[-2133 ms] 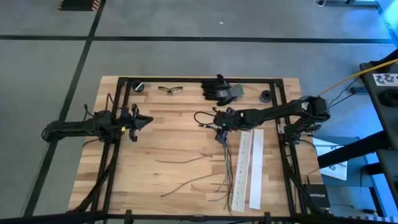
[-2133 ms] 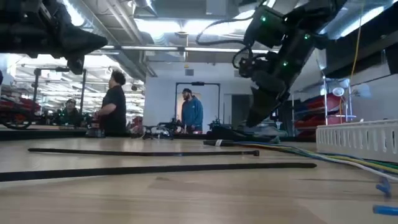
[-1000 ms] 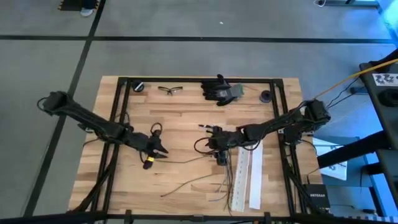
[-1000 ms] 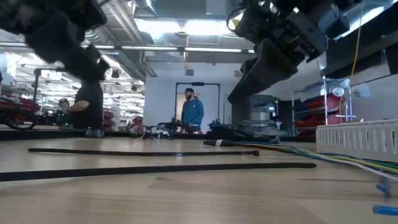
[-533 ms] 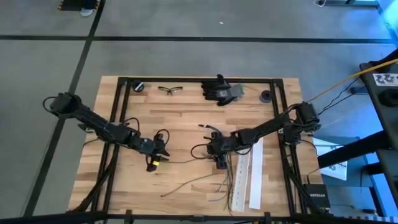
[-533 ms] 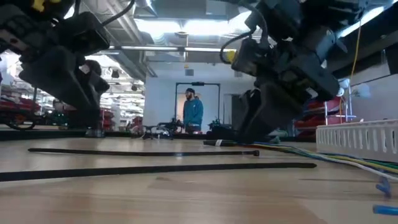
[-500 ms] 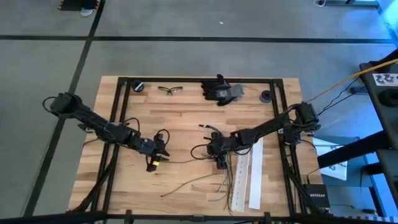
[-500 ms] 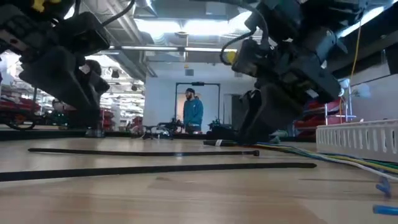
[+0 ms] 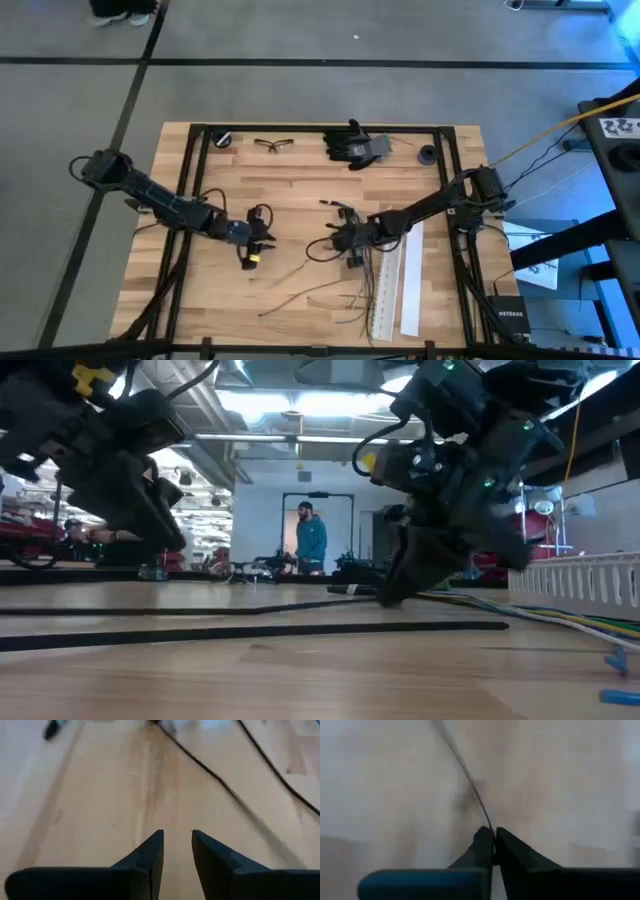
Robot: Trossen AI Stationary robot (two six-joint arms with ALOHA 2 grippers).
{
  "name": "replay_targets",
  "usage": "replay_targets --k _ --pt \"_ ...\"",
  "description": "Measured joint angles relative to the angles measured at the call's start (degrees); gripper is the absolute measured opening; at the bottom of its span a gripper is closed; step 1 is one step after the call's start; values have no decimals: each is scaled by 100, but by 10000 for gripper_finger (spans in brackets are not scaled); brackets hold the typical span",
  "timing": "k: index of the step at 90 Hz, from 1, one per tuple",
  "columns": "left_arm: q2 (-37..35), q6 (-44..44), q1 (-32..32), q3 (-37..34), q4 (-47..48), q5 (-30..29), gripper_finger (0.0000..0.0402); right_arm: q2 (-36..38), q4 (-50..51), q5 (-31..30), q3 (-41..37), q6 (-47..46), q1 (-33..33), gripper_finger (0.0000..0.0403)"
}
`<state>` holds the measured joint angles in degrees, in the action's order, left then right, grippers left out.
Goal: Ziptie cables
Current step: Wrap the top zip tie on the cables
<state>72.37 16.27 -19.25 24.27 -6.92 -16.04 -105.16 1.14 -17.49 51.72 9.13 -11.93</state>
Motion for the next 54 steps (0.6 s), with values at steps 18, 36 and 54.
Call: replay_targets --k 18,36,54 --pt "-39 -176 324 402 -32 -137 86 7 -423 -922 262 1668 73 0" --pt "-50 196 845 560 -6 -92 86 9 -1163 -1063 271 2964 209 0" --pt "-54 312 1479 743 -136 593 86 11 -1254 -1080 271 3741 184 0"
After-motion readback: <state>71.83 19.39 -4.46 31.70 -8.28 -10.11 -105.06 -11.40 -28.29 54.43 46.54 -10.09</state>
